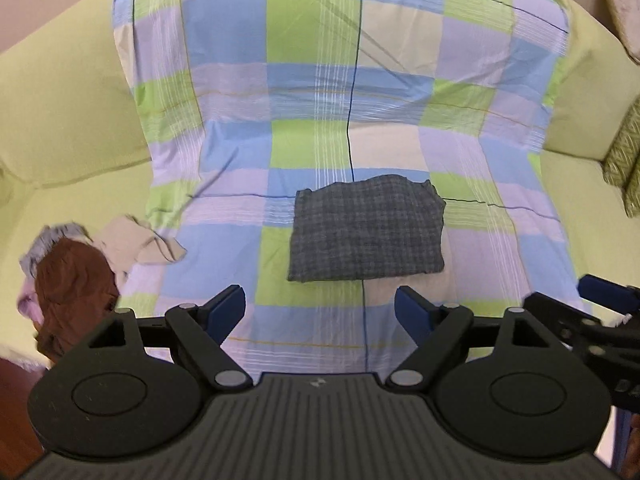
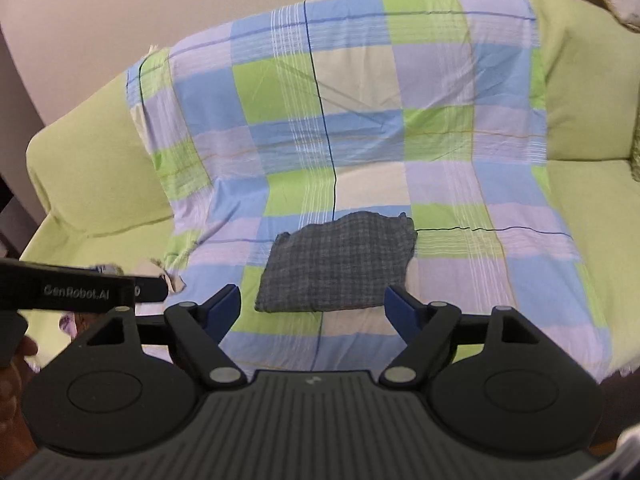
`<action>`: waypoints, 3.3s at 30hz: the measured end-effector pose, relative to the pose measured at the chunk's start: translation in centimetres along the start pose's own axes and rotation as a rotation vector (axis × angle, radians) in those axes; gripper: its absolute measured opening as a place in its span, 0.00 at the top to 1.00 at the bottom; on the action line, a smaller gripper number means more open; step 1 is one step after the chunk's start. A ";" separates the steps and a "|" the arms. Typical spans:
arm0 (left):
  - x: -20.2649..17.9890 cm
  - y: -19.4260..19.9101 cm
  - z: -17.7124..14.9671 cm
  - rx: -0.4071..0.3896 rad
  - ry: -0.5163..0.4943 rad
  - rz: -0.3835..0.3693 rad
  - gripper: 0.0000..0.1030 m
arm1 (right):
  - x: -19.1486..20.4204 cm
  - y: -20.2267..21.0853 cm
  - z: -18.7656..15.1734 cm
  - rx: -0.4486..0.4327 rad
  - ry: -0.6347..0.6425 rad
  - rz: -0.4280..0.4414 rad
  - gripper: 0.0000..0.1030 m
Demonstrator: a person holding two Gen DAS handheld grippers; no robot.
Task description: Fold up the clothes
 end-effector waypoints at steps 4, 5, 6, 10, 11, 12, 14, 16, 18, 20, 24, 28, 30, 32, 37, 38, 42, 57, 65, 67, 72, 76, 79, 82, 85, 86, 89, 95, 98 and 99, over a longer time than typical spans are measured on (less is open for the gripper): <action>-0.5 -4.9 -1.5 0.041 0.095 -0.060 0.19 | -4.8 -2.5 0.2 0.032 0.012 0.058 0.22; -0.6 -6.0 -1.9 0.062 0.111 -0.071 0.19 | -5.8 -3.4 0.0 0.042 0.010 0.051 0.22; -0.7 -6.8 -2.2 0.078 0.118 -0.076 0.19 | -6.7 -4.4 -0.3 0.057 0.000 0.043 0.22; -0.5 -10.7 -2.4 0.116 0.113 -0.060 0.19 | -9.8 -8.0 -1.2 0.101 -0.083 0.078 0.28; -0.4 -11.8 -2.1 0.124 0.110 -0.060 0.19 | -10.3 -8.8 -1.4 0.100 -0.112 0.101 0.31; -0.3 -13.0 -1.7 0.129 0.106 -0.064 0.19 | -10.8 -9.8 -1.5 0.106 -0.140 0.122 0.38; -0.1 -15.1 -0.7 0.127 0.101 -0.087 0.19 | -11.6 -12.2 -1.6 0.123 -0.176 0.135 0.50; 0.0 -17.3 0.6 0.113 0.097 -0.122 0.19 | -12.2 -14.4 -1.5 0.136 -0.198 0.139 0.65; -0.2 -19.7 2.0 0.125 0.089 -0.141 0.19 | -12.3 -16.2 -0.9 0.145 -0.183 0.128 0.79; -0.4 -21.8 3.2 0.126 0.065 -0.160 0.19 | -12.7 -18.6 0.0 0.140 -0.169 0.117 0.81; -1.2 -25.8 5.3 0.124 -0.022 -0.170 0.19 | -14.1 -23.2 1.2 0.135 -0.151 0.058 0.81; -1.5 -28.0 6.2 0.140 -0.055 -0.168 0.19 | -15.5 -26.4 2.8 0.122 -0.183 0.034 0.80; -1.6 -28.6 6.5 0.142 -0.062 -0.165 0.19 | -16.3 -28.5 4.0 0.123 -0.167 0.031 0.80; -1.7 -28.9 6.8 0.144 -0.065 -0.148 0.19 | -16.6 -29.7 4.6 0.136 -0.159 0.039 0.78; -1.6 -29.5 7.5 0.157 -0.039 -0.129 0.19 | -16.3 -32.9 6.2 0.145 -0.074 0.051 0.72; -1.6 -29.7 7.6 0.161 -0.037 -0.123 0.19 | -16.2 -33.4 6.3 0.150 -0.059 0.059 0.72; -1.7 -30.3 8.3 0.166 -0.029 -0.115 0.19 | -15.9 -34.8 6.3 0.177 -0.016 0.104 0.97; -1.5 -31.9 8.9 0.161 -0.058 -0.095 0.19 | -18.9 -33.9 6.6 0.191 -0.244 0.119 0.62; -1.0 -31.9 8.7 0.150 -0.041 -0.102 0.19 | -18.5 -37.0 8.0 0.170 -0.142 0.164 0.98; -0.8 -31.9 8.5 0.144 -0.038 -0.107 0.19 | -18.4 -36.3 8.3 0.104 -0.139 0.168 0.98; -0.8 -32.0 8.2 0.141 -0.057 -0.097 0.19 | -19.9 -37.1 6.6 0.127 -0.249 0.106 0.97; 0.0 -30.8 8.1 0.130 -0.071 -0.084 0.19 | -19.7 -36.8 6.8 0.115 -0.262 0.026 0.73; 1.1 -29.5 7.7 0.119 -0.067 -0.082 0.19 | -18.8 -33.7 7.6 0.024 -0.192 -0.081 0.73; 1.4 -29.0 7.1 0.109 -0.048 -0.141 0.19 | -17.1 -31.4 6.5 0.018 -0.168 0.072 0.73; 0.8 -29.8 6.2 0.093 -0.085 -0.174 0.19 | -15.2 -32.2 4.3 0.105 -0.117 0.178 0.76; 0.7 -30.2 5.9 0.090 -0.108 -0.157 0.19 | -15.1 -33.0 3.7 0.123 -0.108 0.152 0.78; 1.1 -30.2 5.7 0.069 -0.155 -0.063 0.19 | -16.4 -34.0 3.1 0.138 -0.130 -0.005 1.00; 2.4 -26.6 4.8 0.058 -0.182 -0.140 0.20 | -14.6 -30.3 3.6 0.100 -0.144 0.009 0.85; 0.4 -26.9 4.6 0.034 -0.236 -0.229 0.20 | -11.6 -30.3 2.5 0.128 -0.137 0.129 0.81; -0.1 -27.3 4.8 0.026 -0.252 -0.246 0.20 | -11.3 -30.5 2.0 0.141 -0.135 0.148 0.81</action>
Point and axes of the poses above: each gripper's, at about its wrist camera, not at the fingertips, and y roughly against the way its jaws point, x to its left, z to its top, the point moved 1 cm from there along -y, roughly the way its jaws point, and after that the axes turned 2 degrees about x, right-handed, at the moved point
